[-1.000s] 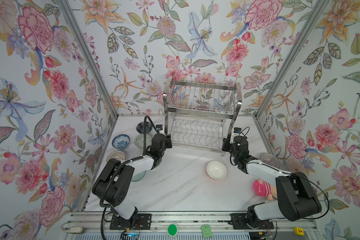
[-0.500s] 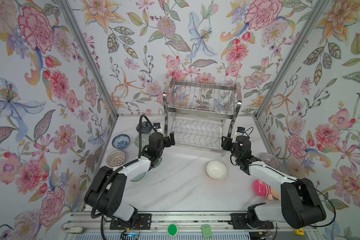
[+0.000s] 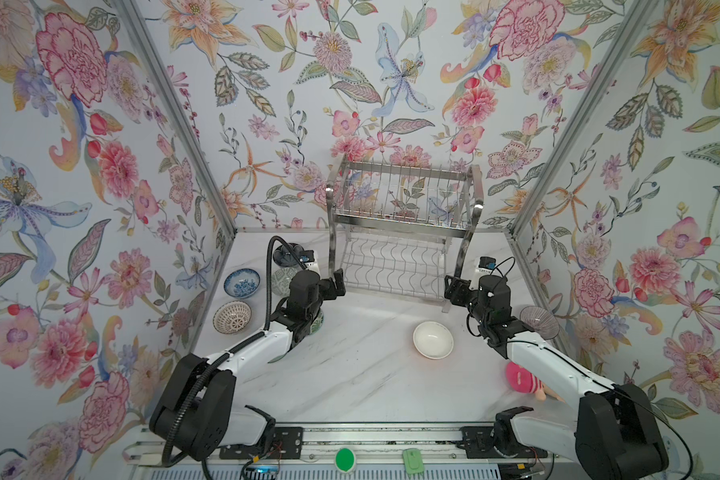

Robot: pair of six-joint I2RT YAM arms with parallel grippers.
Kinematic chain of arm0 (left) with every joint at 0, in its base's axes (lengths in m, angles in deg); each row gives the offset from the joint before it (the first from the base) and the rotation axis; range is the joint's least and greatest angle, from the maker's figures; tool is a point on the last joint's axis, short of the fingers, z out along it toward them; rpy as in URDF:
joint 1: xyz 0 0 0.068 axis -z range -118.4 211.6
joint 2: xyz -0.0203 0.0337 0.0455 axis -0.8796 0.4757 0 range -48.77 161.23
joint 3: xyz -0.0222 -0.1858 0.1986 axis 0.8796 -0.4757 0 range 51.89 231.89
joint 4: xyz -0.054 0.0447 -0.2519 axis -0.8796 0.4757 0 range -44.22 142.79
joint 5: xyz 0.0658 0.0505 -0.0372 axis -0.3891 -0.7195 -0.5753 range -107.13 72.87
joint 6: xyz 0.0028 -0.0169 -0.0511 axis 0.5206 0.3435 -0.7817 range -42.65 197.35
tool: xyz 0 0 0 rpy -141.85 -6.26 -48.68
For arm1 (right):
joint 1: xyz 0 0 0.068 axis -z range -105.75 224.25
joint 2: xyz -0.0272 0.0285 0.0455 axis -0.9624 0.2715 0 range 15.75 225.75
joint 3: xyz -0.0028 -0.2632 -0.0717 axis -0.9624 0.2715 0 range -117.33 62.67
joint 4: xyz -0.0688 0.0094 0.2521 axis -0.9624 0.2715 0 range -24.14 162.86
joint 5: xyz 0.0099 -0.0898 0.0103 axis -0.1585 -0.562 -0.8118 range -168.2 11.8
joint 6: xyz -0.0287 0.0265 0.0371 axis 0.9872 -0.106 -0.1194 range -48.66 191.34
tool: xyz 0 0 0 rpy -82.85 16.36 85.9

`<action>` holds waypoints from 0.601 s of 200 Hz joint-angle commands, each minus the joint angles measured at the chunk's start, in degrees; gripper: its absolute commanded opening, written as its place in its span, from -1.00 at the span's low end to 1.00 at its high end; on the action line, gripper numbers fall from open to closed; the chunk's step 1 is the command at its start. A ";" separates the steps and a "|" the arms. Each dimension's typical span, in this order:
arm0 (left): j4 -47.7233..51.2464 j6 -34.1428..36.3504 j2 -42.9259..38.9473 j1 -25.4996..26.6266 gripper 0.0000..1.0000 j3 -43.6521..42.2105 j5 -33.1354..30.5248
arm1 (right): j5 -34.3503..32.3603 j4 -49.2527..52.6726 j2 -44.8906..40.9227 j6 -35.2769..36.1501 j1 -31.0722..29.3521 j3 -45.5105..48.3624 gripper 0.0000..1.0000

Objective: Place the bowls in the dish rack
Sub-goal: 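Open both grippers and withdraw them from the rack legs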

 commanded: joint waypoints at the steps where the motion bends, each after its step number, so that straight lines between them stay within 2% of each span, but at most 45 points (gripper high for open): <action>1: 0.02 -0.83 -2.44 1.46 0.99 -1.48 -0.59 | -0.64 4.58 -2.69 1.71 -0.21 1.13 0.63; 26: 0.07 0.40 -2.97 4.79 0.99 -1.04 -1.50 | -4.26 10.60 -4.99 2.41 -0.20 0.96 1.00; 56: -0.74 5.75 -1.64 11.36 0.99 0.74 -5.05 | -8.46 17.62 -7.82 3.51 -0.27 0.44 0.98; 89: -1.27 11.86 3.54 18.38 0.99 5.62 -6.85 | -15.04 24.07 -10.92 4.16 0.03 -0.19 0.99; 120: -3.50 18.28 8.55 24.17 0.99 9.62 -9.16 | -23.07 31.94 -11.14 0.55 2.08 -2.65 0.99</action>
